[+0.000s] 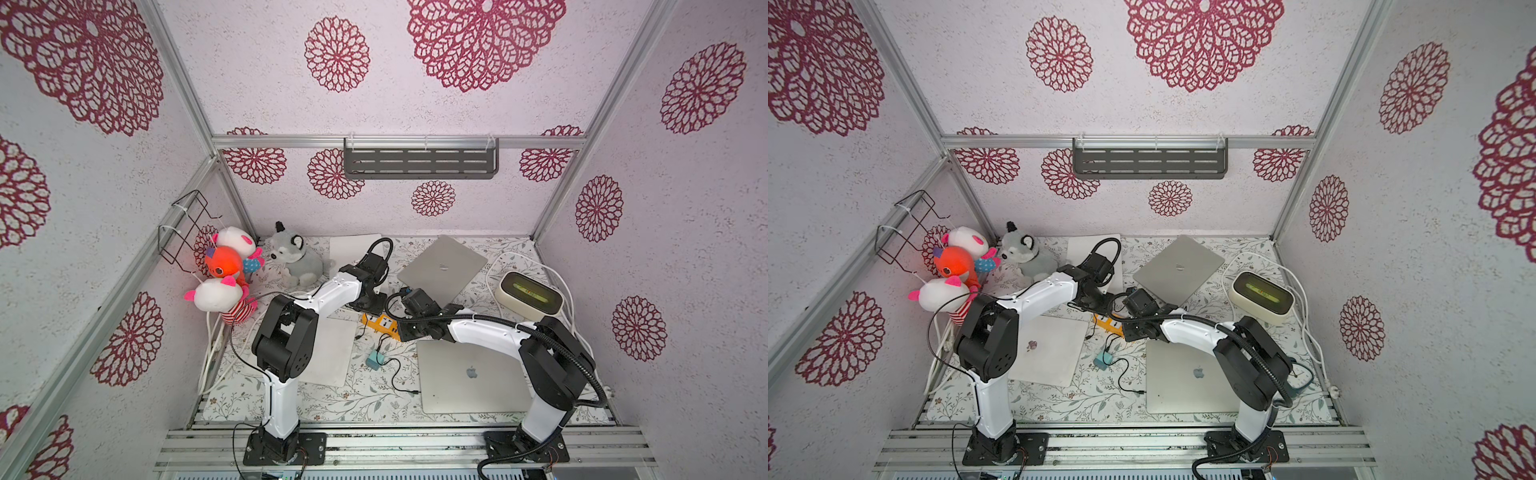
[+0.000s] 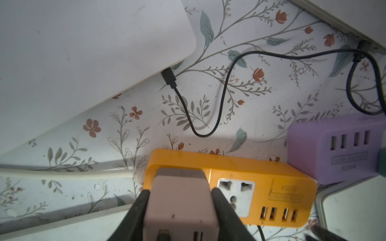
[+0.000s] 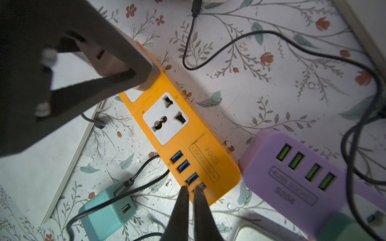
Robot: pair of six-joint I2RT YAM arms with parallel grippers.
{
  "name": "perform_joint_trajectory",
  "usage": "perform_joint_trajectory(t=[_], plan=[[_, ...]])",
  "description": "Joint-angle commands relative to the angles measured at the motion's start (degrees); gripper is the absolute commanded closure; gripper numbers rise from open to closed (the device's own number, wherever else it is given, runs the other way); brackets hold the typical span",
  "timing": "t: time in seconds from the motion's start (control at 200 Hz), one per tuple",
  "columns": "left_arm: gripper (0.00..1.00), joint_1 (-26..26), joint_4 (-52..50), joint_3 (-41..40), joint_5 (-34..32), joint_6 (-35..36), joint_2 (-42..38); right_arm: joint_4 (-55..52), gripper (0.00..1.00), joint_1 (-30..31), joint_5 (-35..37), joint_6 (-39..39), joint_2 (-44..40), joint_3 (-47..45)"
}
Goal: Unplug the laptop charger
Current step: Remove the plug from the socket.
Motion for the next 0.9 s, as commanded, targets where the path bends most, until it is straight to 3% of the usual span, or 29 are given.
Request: perform_joint_trajectory(t=[0.0, 0.746, 0.896], plan=[[0.6, -0.57, 0.27, 0.57, -0.36, -0.87, -1.3, 1.33, 0.9, 0.08, -0.76, -0.1, 0.43, 0.0], [0.6, -2.21, -3.84, 4.28, -4.04, -1.32, 2.26, -0.71, 0.9, -0.66, -1.72, 1.19, 4.29, -0.78], [0.6, -1.08, -4.03, 4.24, -0.21, -1.84, 1.97, -0.17, 0.91, -0.88, -2.52, 1.34, 4.81, -1.3]])
